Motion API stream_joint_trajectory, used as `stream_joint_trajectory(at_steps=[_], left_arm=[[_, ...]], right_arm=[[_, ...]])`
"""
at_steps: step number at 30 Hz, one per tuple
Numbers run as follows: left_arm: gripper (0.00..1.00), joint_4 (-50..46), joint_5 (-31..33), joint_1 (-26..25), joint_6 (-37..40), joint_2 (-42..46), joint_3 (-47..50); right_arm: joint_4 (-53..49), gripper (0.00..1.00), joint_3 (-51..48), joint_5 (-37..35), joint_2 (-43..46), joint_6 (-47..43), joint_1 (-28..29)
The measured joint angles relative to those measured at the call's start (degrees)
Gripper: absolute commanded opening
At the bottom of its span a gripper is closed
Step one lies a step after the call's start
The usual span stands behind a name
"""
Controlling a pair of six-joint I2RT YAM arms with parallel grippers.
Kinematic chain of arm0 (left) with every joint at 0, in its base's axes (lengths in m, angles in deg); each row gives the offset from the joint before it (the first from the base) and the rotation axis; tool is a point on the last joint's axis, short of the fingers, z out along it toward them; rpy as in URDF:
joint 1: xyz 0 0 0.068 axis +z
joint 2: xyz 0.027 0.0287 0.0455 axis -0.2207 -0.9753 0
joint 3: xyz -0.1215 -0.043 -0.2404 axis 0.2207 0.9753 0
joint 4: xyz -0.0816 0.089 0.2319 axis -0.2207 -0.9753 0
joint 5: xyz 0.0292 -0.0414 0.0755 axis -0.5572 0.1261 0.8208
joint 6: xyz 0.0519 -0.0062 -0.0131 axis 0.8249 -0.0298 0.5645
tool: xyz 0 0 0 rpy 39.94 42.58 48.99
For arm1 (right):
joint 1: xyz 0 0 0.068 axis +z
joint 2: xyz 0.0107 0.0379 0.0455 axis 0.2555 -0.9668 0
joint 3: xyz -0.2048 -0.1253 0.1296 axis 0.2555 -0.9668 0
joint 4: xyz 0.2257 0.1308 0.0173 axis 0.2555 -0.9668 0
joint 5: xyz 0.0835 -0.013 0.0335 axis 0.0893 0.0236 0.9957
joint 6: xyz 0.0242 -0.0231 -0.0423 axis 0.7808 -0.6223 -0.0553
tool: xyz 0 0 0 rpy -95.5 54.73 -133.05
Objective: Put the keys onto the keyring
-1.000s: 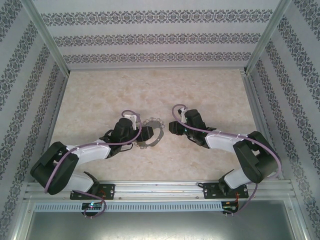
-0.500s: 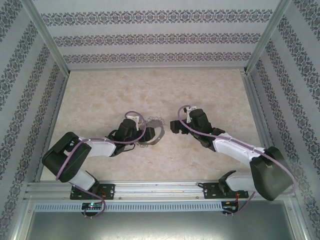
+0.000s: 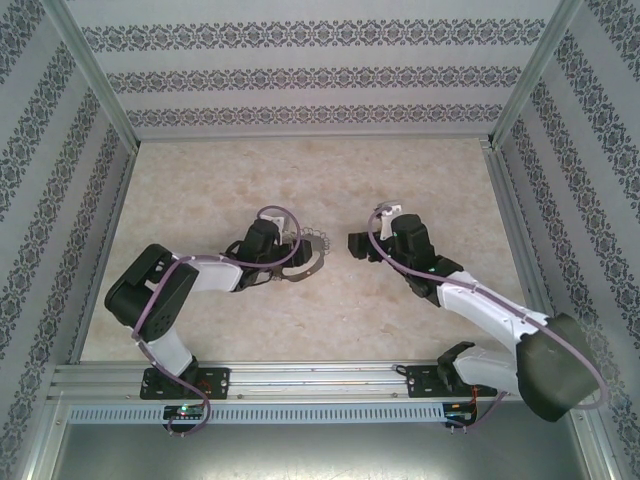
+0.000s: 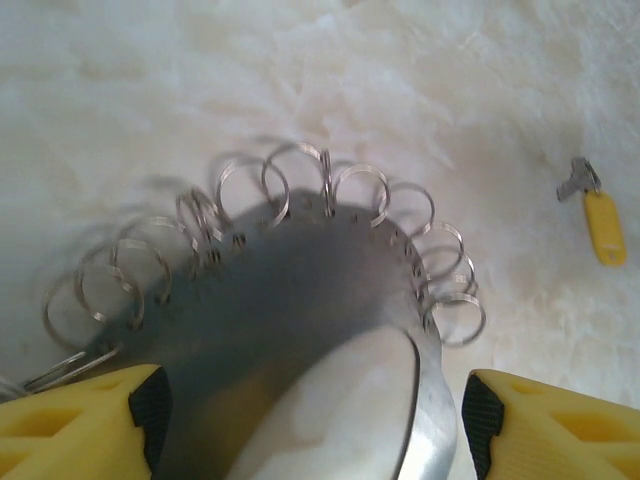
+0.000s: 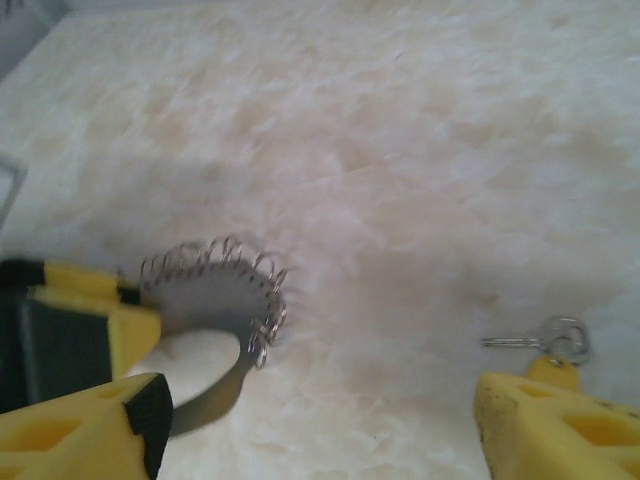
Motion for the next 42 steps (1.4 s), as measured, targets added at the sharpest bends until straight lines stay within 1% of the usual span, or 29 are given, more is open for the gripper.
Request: stream_joint_trajectory(at_steps=[3,6,12,17,21,27,35,42], left_arm=[[0.79,-1.0,-0.7,0.9,1.6,-0.3,-2.5],[0.8,-1.3,-2.3,1.4,2.3,0.3,-4.4],[0.82,-1.2,-6.4,1.4,1.0,7.0,-4.3],[0.83,-0.3,-7.8,1.4,-1.3,13.8,-2.3],[0.83,-0.5,-7.7,1.4,-2.1,18.0,-0.7],[0.84,-1.5,-6.7,1.4,-2.0,22.4,0.7],[0.85,-1.9,-6.3,1.4,-2.0,23.3,1.4],[0.86,-2.5,-6.3,1.4,-2.0,23.3,1.6]], right_arm=[[1.2,0.61,0.0,4.9,-5.5,0.7,0.0],[2.8,0.58,0.0,8.4,-10.5,2.1,0.2],[6.4,0.48,0.1,10.6,-16.6,5.0,2.9],[9.2,0.41,1.2,12.1,-22.5,8.0,3.4],[11.8,0.37,2.1,12.6,-26.2,10.4,3.4],[16.4,0.36,3.2,14.0,-30.4,14.1,3.3],[20.3,0.32,4.9,15.2,-33.7,17.1,2.1],[21.9,0.26,6.1,16.0,-35.6,18.2,1.8]])
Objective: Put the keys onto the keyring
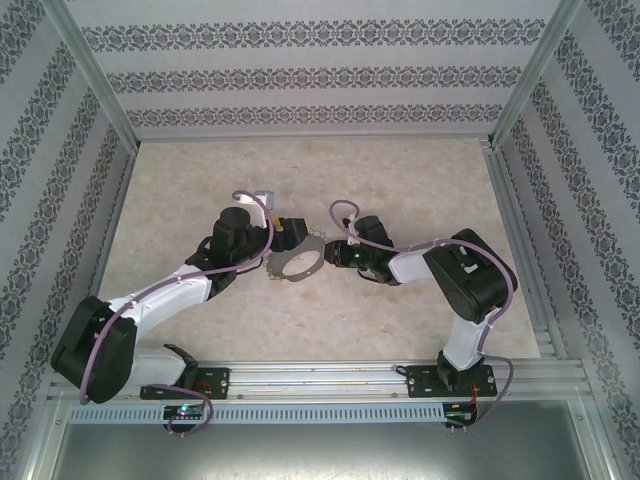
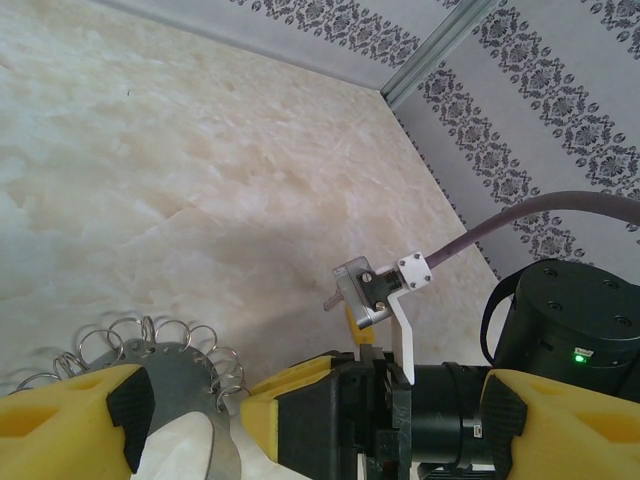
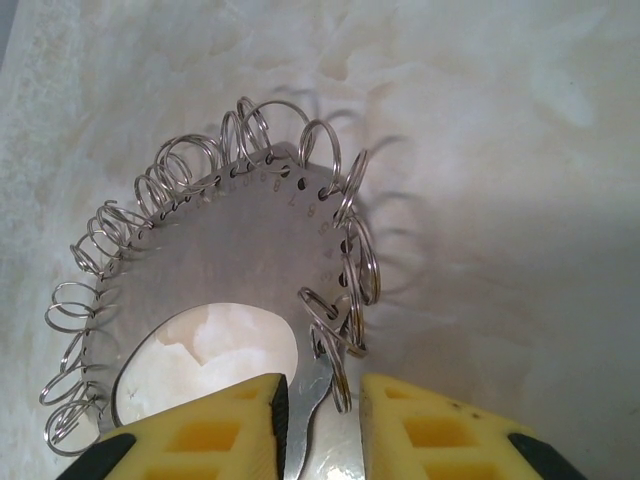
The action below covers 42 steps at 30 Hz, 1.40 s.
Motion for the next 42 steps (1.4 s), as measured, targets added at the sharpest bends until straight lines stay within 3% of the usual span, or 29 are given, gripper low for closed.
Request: stream_joint_trajectory(at_steps=[18,21,26,32,42], left_arm=[[0.87,0.0,0.0,0.0,0.0,-0.1,0.0],[0.87,0.0,0.0,0.0,0.0,-0.1,0.0],[0.87,0.0,0.0,0.0,0.0,-0.1,0.0],[0.88,0.0,0.0,0.0,0.0,-0.1,0.0],[0.88,-0.3,0.0,0.0,0.3,-0.1,0.0]], right_arm=[[0.2,0.21,0.1,0.5,-0.4,0.1,-0.3],[0.2,0.16,0.3,0.5,-0.6,0.1,-0.3],[0.3,0.0,0.3,0.9,-1.1,0.0,-0.3],[0.0,0.0,0.3,1.1,-0.7,-0.8,-0.3],[1.1,0.0,-2.1,3.4,10.4,-8.3,-1.8]])
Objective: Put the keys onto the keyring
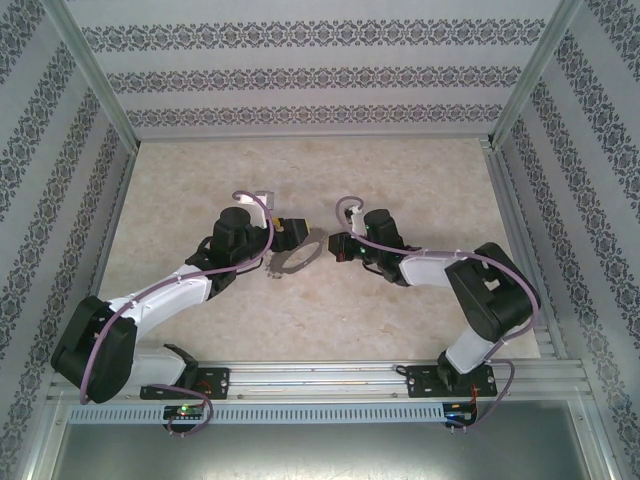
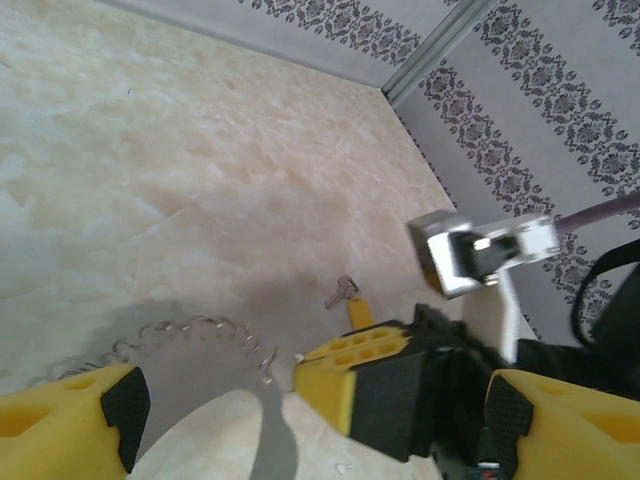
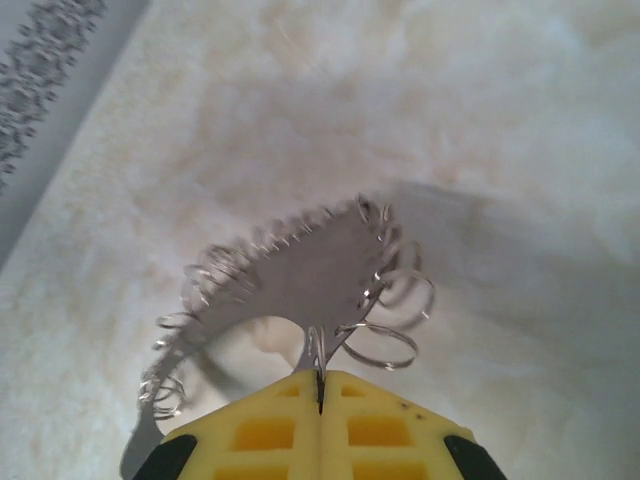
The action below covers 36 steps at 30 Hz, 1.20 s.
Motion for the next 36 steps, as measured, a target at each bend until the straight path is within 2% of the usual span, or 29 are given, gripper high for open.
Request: stream_joint_trajectory(at_steps=[10,19,27,36], left_arm=[[0.87,-2.4,-2.0,0.0,2.4,0.0,-0.4],[0.65,-2.4,-7.3,0.0,5.9,0.0,-1.3],[0.55,-1.5,-12.6,0.1,6.4,0.0,-2.6],[0.45,4.8,-21.1,0.4,4.9,-0.2,-3.1]], right_arm=[[7.0,0.0,-2.8,4.1,6.3,-2.8,-2.0],[9.6,0.0,-2.8,10.3,12.2,-3.3,-2.7],[9.6,0.0,-2.8,16.0,16.1,-3.5,-2.7],[9.6,0.0,-2.7,21.2,17.3,-3.2,-2.7]])
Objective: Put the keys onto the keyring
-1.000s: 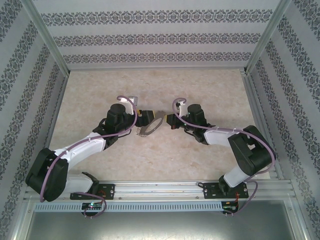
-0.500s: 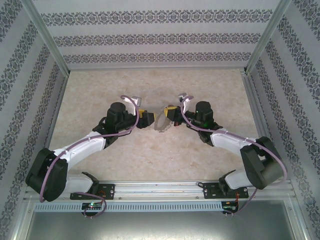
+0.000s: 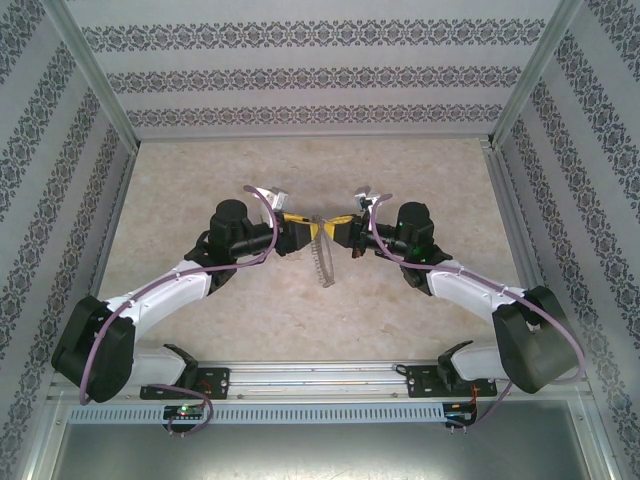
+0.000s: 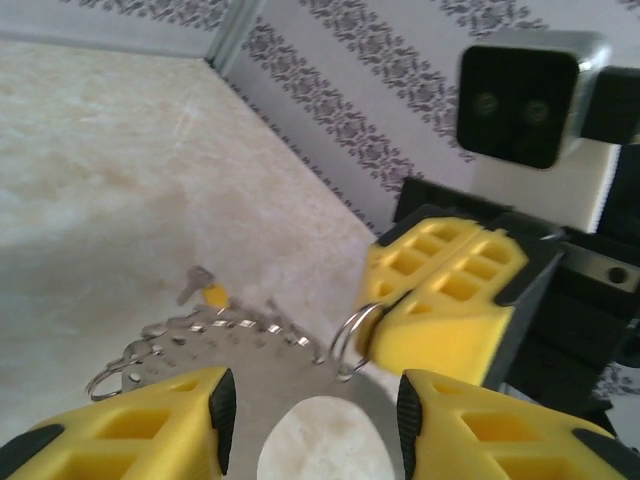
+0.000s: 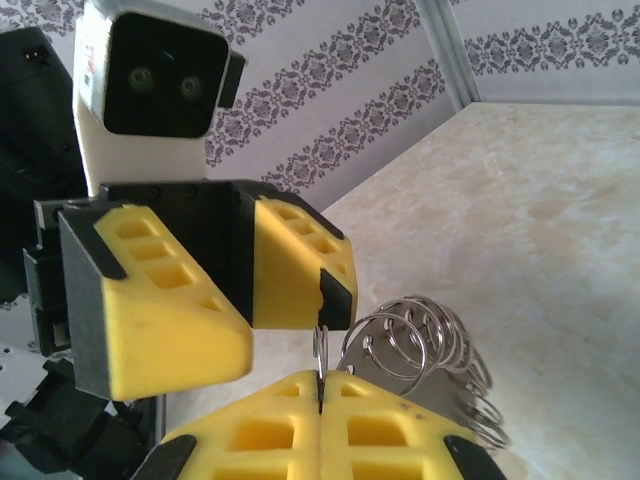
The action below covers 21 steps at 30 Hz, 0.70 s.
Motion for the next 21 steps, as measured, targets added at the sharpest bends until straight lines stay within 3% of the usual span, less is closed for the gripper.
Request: stream_joint_trajectory(at_steps=[9,21], left_arm=[[0.42,5.4,-4.3,0.0,-3.4,-1.7,0.0],[0.4,9.8,-4.8,0.0,-6.2,-4.3,0.0]], right_arm=[[0.0,0.0,0.0,0.5,1.0,0.0,0.0],[0.0,0.0,0.0,0.9,1.1,0.2,0.8]])
